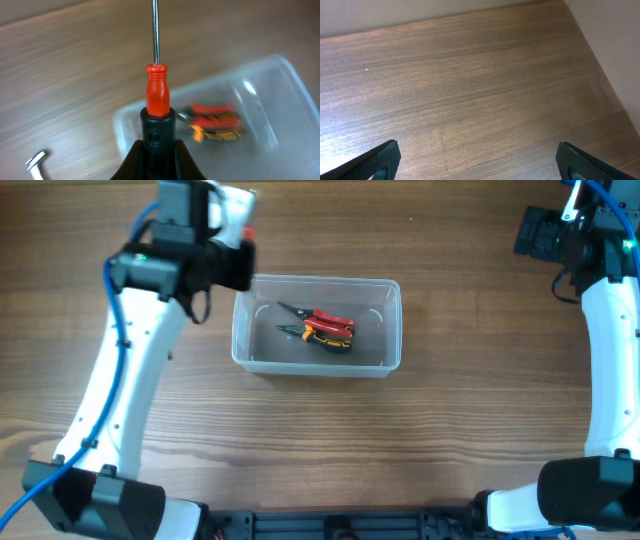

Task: Pack container
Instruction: 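Lift the screwdriver and lower it into the container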

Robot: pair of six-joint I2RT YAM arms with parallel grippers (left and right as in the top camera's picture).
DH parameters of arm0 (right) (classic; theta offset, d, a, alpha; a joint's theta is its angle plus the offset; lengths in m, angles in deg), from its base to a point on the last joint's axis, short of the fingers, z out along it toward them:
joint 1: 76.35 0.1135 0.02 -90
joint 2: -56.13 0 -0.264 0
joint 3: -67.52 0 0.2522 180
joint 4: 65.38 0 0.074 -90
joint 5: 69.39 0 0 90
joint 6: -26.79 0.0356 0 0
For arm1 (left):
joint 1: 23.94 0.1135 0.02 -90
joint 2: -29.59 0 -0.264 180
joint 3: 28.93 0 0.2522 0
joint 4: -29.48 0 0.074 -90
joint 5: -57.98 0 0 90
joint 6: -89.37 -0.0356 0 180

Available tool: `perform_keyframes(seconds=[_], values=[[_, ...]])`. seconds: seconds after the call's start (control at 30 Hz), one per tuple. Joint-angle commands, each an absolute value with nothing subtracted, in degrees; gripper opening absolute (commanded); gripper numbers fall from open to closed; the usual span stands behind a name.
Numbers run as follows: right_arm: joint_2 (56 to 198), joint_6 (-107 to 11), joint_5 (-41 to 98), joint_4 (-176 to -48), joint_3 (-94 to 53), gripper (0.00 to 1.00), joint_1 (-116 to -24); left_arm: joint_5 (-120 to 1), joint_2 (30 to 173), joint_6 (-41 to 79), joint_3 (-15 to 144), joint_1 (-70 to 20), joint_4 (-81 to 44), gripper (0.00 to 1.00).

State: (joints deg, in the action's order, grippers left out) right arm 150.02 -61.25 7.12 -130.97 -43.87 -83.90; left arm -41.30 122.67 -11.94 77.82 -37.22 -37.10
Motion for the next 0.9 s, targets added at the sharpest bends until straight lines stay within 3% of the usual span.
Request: perform_keyframes(seconds=[0.0,0.27,0.87], values=[[150.41,-60.09,7.36,-130.80,-43.74,1.00,-83.84,-46.15,122.23,-25.60,78.80,-43.87,-40.09,0.04],[150.41,-60.11,7.36,-130.80,-43.74,1.00,-83.84,-46.78,125.05,-46.91,78.80,-54.69,-48.26,0.04],[150.41,-60.11,7.36,-130.80,-43.74,1.00,-83.84,-39.18,149.25,-52.95,78.80,-52.98,-46.54,0.05]])
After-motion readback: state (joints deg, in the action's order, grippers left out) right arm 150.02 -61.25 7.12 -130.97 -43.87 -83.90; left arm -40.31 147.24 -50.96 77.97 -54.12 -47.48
